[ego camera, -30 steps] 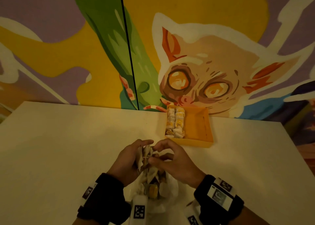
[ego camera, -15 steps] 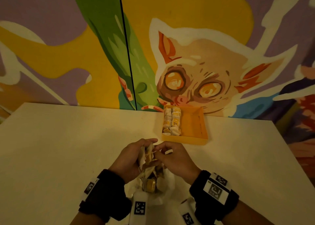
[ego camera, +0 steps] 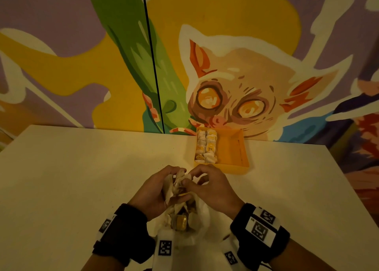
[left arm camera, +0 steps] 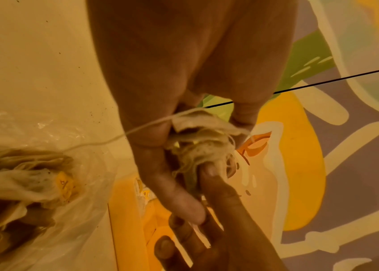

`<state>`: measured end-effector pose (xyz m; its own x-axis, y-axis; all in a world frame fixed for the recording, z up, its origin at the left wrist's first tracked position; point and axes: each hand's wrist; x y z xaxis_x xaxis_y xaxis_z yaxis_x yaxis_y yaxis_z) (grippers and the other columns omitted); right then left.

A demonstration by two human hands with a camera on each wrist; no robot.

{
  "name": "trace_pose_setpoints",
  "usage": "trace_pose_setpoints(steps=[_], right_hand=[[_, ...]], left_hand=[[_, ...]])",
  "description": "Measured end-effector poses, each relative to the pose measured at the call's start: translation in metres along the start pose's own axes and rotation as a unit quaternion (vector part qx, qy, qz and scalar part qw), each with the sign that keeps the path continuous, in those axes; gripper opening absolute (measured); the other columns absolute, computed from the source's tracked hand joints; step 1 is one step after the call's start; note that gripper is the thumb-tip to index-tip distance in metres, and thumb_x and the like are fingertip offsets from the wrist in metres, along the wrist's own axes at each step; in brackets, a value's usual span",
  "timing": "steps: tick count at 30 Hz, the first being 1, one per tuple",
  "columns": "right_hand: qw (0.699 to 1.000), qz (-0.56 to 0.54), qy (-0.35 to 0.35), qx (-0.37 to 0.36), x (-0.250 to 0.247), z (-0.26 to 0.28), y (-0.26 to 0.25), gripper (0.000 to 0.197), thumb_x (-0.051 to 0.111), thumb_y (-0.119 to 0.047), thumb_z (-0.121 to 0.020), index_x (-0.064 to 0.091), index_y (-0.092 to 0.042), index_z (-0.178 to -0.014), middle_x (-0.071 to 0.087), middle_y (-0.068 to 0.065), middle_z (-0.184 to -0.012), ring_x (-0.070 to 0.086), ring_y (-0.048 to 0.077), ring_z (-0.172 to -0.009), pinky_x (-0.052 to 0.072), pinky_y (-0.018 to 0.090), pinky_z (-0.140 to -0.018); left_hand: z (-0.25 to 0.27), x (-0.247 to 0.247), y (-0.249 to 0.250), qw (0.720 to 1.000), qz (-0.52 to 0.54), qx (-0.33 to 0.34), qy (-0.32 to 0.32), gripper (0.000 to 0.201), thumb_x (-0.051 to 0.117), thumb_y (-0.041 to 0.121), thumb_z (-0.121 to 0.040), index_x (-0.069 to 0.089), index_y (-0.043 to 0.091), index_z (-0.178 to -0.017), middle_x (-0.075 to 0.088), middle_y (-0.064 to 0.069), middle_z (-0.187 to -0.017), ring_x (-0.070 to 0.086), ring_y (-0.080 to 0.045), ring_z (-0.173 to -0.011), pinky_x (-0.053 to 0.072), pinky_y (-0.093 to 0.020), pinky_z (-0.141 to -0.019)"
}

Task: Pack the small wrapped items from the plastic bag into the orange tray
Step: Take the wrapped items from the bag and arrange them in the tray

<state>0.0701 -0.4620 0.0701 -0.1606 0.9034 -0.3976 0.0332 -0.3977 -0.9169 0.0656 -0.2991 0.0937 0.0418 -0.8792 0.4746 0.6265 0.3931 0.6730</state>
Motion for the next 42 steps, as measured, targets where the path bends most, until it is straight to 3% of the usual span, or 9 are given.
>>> trace_pose_setpoints(steps=[6, 10, 14, 21, 24, 29, 34, 37, 42], right_hand=[[0.988, -0.133, -0.007, 0.073, -0.022, 0.000, -0.006, 0.019, 0.073, -0.011, -0.084, 0.056, -0.012, -0.077, 0.065, 0.008, -0.081, 0.072, 0.027, -0.071, 0.056, 0.031, -0.059], [0.973, -0.209, -0.007, 0.100, -0.030, 0.003, -0.009, 0.013, 0.067, -0.003, -0.087, 0.057, -0.005, -0.096, 0.064, 0.018, -0.089, 0.071, 0.032, -0.071, 0.060, 0.038, -0.067], [0.964, -0.240, 0.007, 0.116, -0.031, 0.005, -0.007, 0.022, 0.061, 0.001, -0.090, 0.068, -0.010, -0.107, 0.063, 0.020, -0.104, 0.072, 0.030, -0.074, 0.059, 0.031, -0.068], [0.938, -0.299, 0.016, 0.172, -0.020, 0.005, -0.009, 0.014, 0.054, 0.004, -0.092, 0.062, -0.002, -0.082, 0.062, 0.011, -0.074, 0.069, 0.026, -0.074, 0.060, 0.035, -0.074], [0.966, -0.221, 0.011, 0.134, -0.010, 0.006, -0.009, 0.005, 0.066, -0.009, -0.089, 0.064, -0.006, -0.087, 0.067, 0.011, -0.084, 0.069, 0.022, -0.077, 0.061, 0.037, -0.073], [0.992, -0.106, -0.001, 0.072, -0.002, 0.005, -0.012, 0.011, 0.074, -0.021, -0.084, 0.064, -0.017, -0.085, 0.071, 0.000, -0.074, 0.063, 0.004, -0.058, 0.048, 0.017, -0.054], [0.955, -0.263, -0.024, 0.134, 0.002, 0.003, -0.019, 0.021, 0.069, -0.009, -0.087, 0.061, -0.002, -0.105, 0.072, 0.018, -0.092, 0.069, 0.025, -0.067, 0.056, 0.030, -0.057], [0.962, -0.244, -0.066, 0.104, 0.001, 0.004, -0.022, 0.025, 0.069, -0.003, -0.086, 0.062, -0.005, -0.111, 0.073, 0.018, -0.093, 0.070, 0.029, -0.067, 0.060, 0.035, -0.059], [0.983, -0.153, -0.096, 0.042, 0.002, 0.003, -0.023, 0.029, 0.068, -0.005, -0.087, 0.064, -0.017, -0.113, 0.071, 0.009, -0.087, 0.069, 0.029, -0.060, 0.059, 0.031, -0.052]], left_hand=[[0.001, -0.007, -0.003, 0.998, -0.053, 0.014, 0.005, 0.026, 0.054, 0.006, -0.091, 0.064, 0.003, -0.116, 0.068, -0.017, -0.098, 0.067, -0.027, -0.080, 0.056, -0.031, -0.061], [0.000, -0.007, -0.004, 0.999, -0.031, 0.029, 0.028, 0.011, 0.057, 0.002, -0.091, 0.063, 0.004, -0.100, 0.066, -0.015, -0.088, 0.065, -0.031, -0.076, 0.057, -0.033, -0.058], [-0.002, -0.008, -0.002, 0.999, 0.012, 0.024, 0.047, 0.017, 0.054, 0.013, -0.095, 0.062, 0.006, -0.108, 0.071, -0.015, -0.102, 0.066, -0.034, -0.088, 0.057, -0.036, -0.065], [-0.001, 0.001, -0.001, 0.997, 0.067, 0.023, 0.028, 0.026, 0.046, 0.012, -0.097, 0.057, 0.002, -0.119, 0.065, -0.024, -0.116, 0.065, -0.036, -0.095, 0.055, -0.042, -0.083], [-0.002, 0.002, -0.002, 0.996, 0.082, 0.019, 0.016, 0.025, 0.045, 0.010, -0.097, 0.059, 0.000, -0.116, 0.065, -0.025, -0.116, 0.070, -0.034, -0.090, 0.058, -0.042, -0.078], [0.002, 0.001, -0.004, 0.996, 0.084, 0.027, -0.017, 0.028, 0.044, 0.008, -0.096, 0.065, -0.003, -0.111, 0.067, -0.025, -0.114, 0.070, -0.030, -0.093, 0.056, -0.045, -0.085], [0.007, 0.001, -0.001, 0.988, 0.126, 0.019, -0.083, 0.037, 0.041, 0.009, -0.092, 0.061, -0.007, -0.119, 0.068, -0.023, -0.106, 0.069, -0.028, -0.086, 0.060, -0.039, -0.075], [0.008, 0.001, 0.001, 0.985, 0.118, 0.018, -0.124, 0.046, 0.033, 0.010, -0.092, 0.056, -0.008, -0.127, 0.065, -0.019, -0.090, 0.061, -0.020, -0.070, 0.048, -0.036, -0.072], [0.007, 0.000, 0.001, 0.989, 0.085, 0.021, -0.115, 0.035, 0.036, 0.008, -0.088, 0.063, -0.009, -0.102, 0.057, -0.022, -0.089, 0.054, -0.029, -0.063, 0.050, -0.035, -0.058]])
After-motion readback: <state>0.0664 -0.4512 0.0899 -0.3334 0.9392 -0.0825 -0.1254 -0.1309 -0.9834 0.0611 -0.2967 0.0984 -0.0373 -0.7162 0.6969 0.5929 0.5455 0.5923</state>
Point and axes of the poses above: each hand's wrist, its own z-axis away from the middle knuckle, its own x-axis out of the palm, y = z × x
